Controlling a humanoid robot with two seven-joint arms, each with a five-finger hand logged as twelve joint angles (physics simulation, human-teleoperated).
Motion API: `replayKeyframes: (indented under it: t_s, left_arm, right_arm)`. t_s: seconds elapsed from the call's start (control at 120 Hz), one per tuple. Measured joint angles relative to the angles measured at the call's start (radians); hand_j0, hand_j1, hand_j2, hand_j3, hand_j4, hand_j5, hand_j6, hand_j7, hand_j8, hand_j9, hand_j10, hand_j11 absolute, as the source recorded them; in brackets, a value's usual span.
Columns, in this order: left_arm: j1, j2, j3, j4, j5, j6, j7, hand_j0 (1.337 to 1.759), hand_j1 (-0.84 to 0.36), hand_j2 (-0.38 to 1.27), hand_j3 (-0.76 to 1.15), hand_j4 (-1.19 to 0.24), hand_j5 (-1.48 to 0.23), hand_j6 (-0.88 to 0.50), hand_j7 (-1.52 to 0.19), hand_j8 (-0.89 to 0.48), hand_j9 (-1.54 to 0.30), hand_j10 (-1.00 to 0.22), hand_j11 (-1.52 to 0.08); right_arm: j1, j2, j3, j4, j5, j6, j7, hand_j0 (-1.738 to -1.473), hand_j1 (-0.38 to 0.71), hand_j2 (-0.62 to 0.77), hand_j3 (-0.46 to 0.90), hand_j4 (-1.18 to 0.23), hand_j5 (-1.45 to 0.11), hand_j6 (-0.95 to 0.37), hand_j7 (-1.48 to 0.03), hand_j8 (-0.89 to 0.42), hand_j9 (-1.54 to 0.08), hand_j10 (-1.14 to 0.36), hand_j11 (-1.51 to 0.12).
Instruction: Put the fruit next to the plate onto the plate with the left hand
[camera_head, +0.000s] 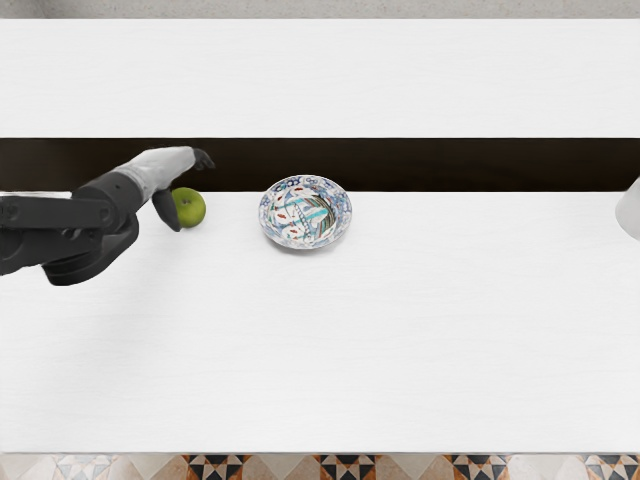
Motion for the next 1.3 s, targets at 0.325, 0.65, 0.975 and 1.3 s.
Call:
replayKeyframes:
  t_s: [0.325, 0.65, 0.975, 1.3]
  left_arm:
    - [0.037, -0.027, 0.005, 0.033, 0.005, 0.001, -0.004, 1.658, -0.07, 0.07, 0.0, -0.35, -0.45, -0.35, -0.45, -0.35, -0.45, -0.35, -0.45]
    - [0.045, -0.026, 0.024, 0.033, 0.012, -0.007, -0.002, 1.656, -0.27, 0.13, 0.0, -0.53, -0.67, -0.38, -0.7, -0.4, -0.71, -0.53, -0.71]
    - [0.027, -0.021, 0.033, 0.028, 0.003, -0.017, 0.0, 1.649, -0.22, 0.1, 0.0, -0.5, -0.88, -0.34, -0.9, -0.39, -0.91, -0.64, -0.92]
    - [-0.062, -0.022, 0.031, 0.001, -0.019, -0.023, 0.001, 1.649, -0.23, 0.2, 0.0, -0.49, -0.95, -0.35, -0.94, -0.43, -0.96, -0.66, -0.97]
  right_arm:
    - [0.0, 0.0, 0.0, 0.0, 0.0, 0.0, 0.0, -1.658, -0.31, -0.01, 0.0, -0.03, -0.04, -0.03, -0.04, -0.03, -0.04, -0.03, -0.04]
    - [0.0, 0.0, 0.0, 0.0, 0.0, 0.0, 0.0, -1.658, -0.31, -0.01, 0.0, -0.03, -0.04, -0.03, -0.04, -0.03, -0.04, -0.03, -0.04]
    - [0.0, 0.0, 0.0, 0.0, 0.0, 0.0, 0.0, -1.658, -0.31, -0.01, 0.0, -0.03, -0.04, -0.03, -0.04, -0.03, -0.04, -0.03, -0.04]
    - [0.0, 0.0, 0.0, 0.0, 0.0, 0.0, 0.0, -1.658, -0.31, -0.01, 0.0, -0.03, -0.04, -0.03, -0.04, -0.03, -0.04, -0.03, -0.04]
